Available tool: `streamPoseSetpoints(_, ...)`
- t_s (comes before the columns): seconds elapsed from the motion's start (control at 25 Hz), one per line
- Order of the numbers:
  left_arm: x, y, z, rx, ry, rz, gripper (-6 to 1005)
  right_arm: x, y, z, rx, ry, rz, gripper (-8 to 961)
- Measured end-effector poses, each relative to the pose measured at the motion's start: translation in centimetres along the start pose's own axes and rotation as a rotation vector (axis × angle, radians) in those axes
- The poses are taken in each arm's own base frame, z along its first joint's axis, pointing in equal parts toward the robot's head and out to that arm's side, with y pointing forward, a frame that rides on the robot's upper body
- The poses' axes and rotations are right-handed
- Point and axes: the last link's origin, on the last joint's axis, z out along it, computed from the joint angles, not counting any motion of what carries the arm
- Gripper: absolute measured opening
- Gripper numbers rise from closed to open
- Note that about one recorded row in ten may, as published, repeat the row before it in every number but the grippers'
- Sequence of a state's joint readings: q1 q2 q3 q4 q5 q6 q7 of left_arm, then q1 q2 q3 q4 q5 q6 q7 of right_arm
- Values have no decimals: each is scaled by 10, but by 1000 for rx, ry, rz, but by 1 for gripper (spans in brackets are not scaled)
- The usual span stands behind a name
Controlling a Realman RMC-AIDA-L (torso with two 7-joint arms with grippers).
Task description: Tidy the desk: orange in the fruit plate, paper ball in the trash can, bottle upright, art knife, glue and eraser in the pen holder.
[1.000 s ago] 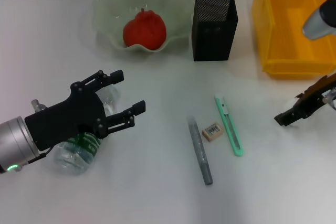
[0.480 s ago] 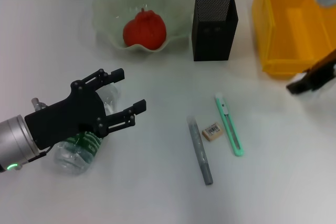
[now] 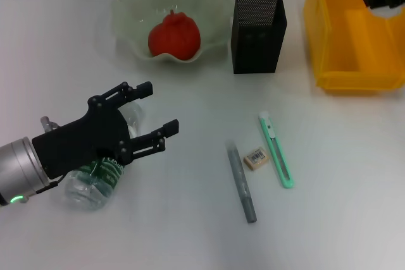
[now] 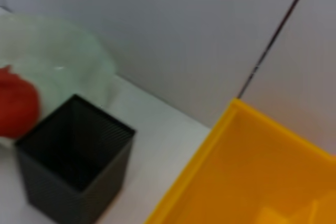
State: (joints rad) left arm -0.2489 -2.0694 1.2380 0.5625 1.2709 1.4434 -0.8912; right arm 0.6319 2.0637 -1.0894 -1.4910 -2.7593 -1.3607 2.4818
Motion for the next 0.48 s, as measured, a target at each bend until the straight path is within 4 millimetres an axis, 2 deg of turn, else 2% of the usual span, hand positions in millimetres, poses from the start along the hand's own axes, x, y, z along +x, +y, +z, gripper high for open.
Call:
streamPoseSetpoints(0.08, 0, 0, 0, 0, 1, 1, 786, 2, -6, 18, 26, 7, 11, 487)
streamPoseSetpoints(0.2, 1, 0, 0, -3, -2, -7, 782, 5, -7, 26, 34, 4, 21, 487)
streamPoseSetpoints(0.28, 1, -1, -1, -3, -3, -9, 780, 6, -7, 31, 41, -7, 29, 539)
streamPoseSetpoints(0.48, 5, -3, 0, -12, -6, -10, 774, 10, -6, 26, 20, -81, 66, 674)
